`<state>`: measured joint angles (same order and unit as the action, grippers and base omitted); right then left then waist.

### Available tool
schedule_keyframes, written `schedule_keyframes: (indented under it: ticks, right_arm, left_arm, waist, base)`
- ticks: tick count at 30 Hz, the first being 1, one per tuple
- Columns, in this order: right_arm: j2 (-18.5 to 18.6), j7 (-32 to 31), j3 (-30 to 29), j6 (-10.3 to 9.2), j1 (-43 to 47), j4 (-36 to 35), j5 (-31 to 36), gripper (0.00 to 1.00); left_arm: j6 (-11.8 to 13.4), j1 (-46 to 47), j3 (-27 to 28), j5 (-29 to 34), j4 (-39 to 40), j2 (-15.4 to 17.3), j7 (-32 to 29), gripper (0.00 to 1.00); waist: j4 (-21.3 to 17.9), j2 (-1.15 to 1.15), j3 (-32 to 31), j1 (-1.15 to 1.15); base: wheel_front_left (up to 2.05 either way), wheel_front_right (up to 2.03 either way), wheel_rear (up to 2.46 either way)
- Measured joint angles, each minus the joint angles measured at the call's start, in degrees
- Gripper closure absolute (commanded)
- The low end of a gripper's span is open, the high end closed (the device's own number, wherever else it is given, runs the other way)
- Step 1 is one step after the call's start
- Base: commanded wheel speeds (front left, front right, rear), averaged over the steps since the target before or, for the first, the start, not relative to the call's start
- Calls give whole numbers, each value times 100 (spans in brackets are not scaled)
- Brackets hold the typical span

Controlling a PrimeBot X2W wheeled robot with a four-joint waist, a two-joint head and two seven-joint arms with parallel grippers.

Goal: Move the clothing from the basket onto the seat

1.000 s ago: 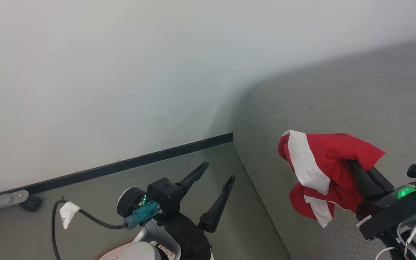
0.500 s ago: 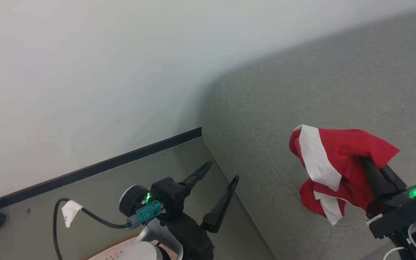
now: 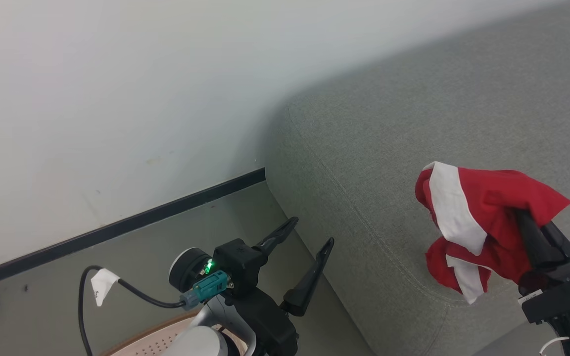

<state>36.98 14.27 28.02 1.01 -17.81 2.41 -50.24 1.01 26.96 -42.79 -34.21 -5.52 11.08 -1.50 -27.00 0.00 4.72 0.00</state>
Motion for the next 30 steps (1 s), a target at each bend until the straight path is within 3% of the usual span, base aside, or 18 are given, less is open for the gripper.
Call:
schedule_keyframes:
  ticks: [11,30]
  right_arm:
    - [87,0,-434,74,5,48,25,100]
    - [358,1,-1107,459,-937,1246,-328,100]
  left_arm:
    - [1,127,-65,55,31,-51,-101,0]
    - [3,565,-212,300,255,-45,-464,0]
  waist:
    - [57,0,162,0]
    - [332,0,888,1]
  base:
    - [0,0,0]
    - [0,0,0]
